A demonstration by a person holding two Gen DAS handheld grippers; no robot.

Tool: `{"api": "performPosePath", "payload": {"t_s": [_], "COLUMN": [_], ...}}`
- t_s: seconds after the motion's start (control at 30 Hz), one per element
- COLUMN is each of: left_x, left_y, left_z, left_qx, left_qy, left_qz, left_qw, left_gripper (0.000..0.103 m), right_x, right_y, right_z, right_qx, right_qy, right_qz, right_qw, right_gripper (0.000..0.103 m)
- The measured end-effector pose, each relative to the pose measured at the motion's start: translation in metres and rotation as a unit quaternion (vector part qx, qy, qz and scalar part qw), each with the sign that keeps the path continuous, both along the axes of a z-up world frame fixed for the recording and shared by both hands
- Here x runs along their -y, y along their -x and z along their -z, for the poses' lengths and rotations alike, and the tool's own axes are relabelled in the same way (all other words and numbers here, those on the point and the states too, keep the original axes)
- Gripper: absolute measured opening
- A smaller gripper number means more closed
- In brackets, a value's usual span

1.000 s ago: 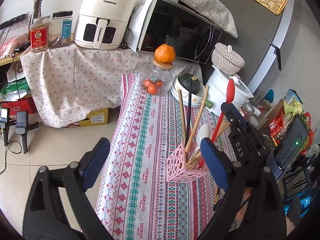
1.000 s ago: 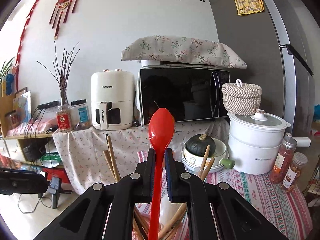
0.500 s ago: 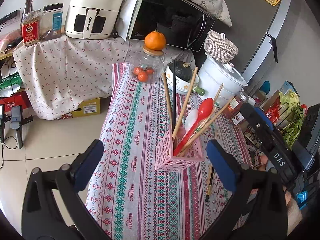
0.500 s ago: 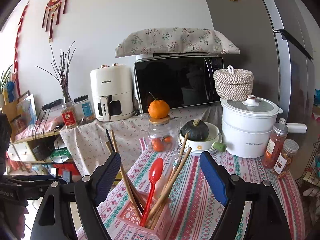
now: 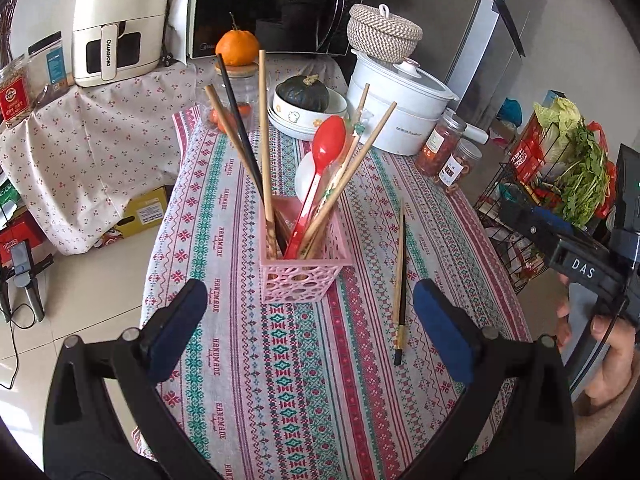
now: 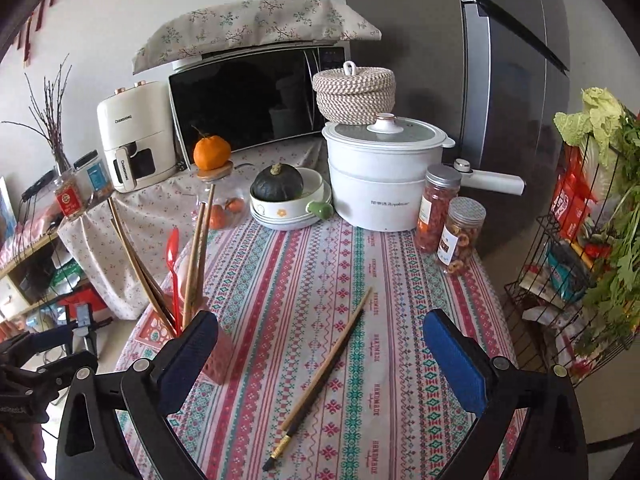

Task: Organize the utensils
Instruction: 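Move the left tool to the loose wooden chopstick on the cloth and grasp it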

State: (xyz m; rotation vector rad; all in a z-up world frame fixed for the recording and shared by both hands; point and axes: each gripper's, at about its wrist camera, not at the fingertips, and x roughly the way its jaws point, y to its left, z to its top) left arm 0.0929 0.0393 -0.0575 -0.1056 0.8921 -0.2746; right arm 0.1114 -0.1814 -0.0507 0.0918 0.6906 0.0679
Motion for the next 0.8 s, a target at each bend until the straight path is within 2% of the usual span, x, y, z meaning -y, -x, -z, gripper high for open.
{"api": "performPosePath", "payload": {"t_s": [0.23,0.5,0.57,0.67,0.73,0.8], "left_x": [0.046,0.11,0.126,0.151,0.165,0.177], "left_y": [0.005,0.002,-0.004,-0.022,-0.039,-0.058], "left_z": [0.013,0.025,0.028,0.038,0.048,0.056], "left_qx": [-0.016,-0.034,-0.035,-0.051,-0.069,-0.074], "left_qy": [-0.034,-0.064,-0.076,-0.093,-0.095,-0.1], "left_qz": [0.058,0.135,0.146,0.156,0.157,0.148], "left_qw": [0.9976,0.9881,0.9856,0.9819,0.9807,0.9811], "left_gripper": [0.102,0.102,0.099,0.08,0.056,0.043], "right_x": [0.048,0.103,0.113,0.127,0.136,0.142], "right_y": [-0.008,-0.01,-0.01,-0.011,-0.013,-0.016], "right_z": [0.034,0.063,0.067,0.073,0.078,0.085], "right_qx": [-0.101,-0.166,-0.176,-0.185,-0.193,-0.203], "right_qy": [-0.029,-0.045,-0.045,-0.047,-0.051,-0.051], "right_qz": [0.042,0.085,0.086,0.093,0.099,0.105], "right_qw": [0.994,0.982,0.98,0.977,0.975,0.972], "right_gripper": [0.103,0.103,0.103,0.103,0.103,0.103]}}
